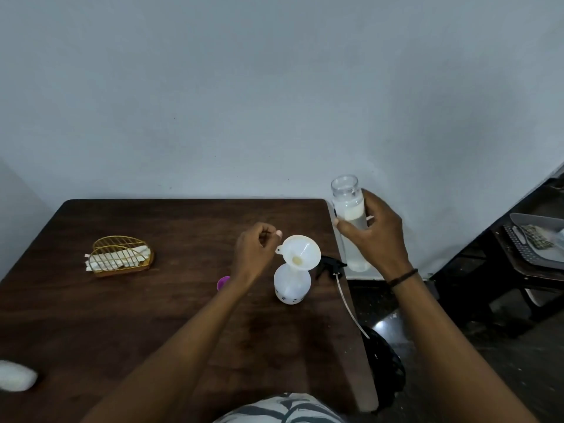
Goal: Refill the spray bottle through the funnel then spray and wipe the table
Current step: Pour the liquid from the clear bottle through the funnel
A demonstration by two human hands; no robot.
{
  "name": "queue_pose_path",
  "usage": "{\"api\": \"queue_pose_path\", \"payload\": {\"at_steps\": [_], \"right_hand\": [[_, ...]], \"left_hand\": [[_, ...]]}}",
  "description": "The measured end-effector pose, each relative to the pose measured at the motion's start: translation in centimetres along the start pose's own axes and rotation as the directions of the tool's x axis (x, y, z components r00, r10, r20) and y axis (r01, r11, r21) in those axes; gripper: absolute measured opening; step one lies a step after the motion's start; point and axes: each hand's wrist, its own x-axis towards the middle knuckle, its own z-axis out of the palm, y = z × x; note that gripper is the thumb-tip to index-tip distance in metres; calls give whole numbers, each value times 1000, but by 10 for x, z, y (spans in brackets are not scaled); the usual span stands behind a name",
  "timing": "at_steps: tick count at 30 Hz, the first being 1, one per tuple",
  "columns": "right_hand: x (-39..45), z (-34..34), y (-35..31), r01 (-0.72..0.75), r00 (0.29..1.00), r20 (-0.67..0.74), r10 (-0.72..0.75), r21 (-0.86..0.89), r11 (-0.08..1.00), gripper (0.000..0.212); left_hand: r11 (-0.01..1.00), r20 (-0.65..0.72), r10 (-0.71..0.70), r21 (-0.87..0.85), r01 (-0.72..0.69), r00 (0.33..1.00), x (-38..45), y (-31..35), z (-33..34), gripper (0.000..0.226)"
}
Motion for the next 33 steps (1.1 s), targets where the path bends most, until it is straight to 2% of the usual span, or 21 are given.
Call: {"api": "queue_pose_path", "payload": {"at_steps": [4,9,16,19,27,33], "right_hand": [[-18,5,21,-56,991,121,63,-66,996,35],[-37,16,34,-83,970,210,119,-173,981,49],[-46,20,35,-53,914,362,181,-337,940,52],[-44,20,35,10,896,408,176,-415,910,49],[-43,15,29,83,865,455,211,-545,835,55],[-40,15,22,126,868,452,204,-599,791,55]], "left_hand": [[994,70,-47,104,40,996,-7,-7,4,22],[976,116,-83,211,58,990,-14,-6,3,35],[987,111,-143,97,132,983,-16,-8,6,45],[984,108,-180,18,179,978,-16,-7,8,44],[974,126,-204,-70,214,971,-18,-8,11,42],[972,146,-201,-95,216,969,-19,-11,11,43]]}}
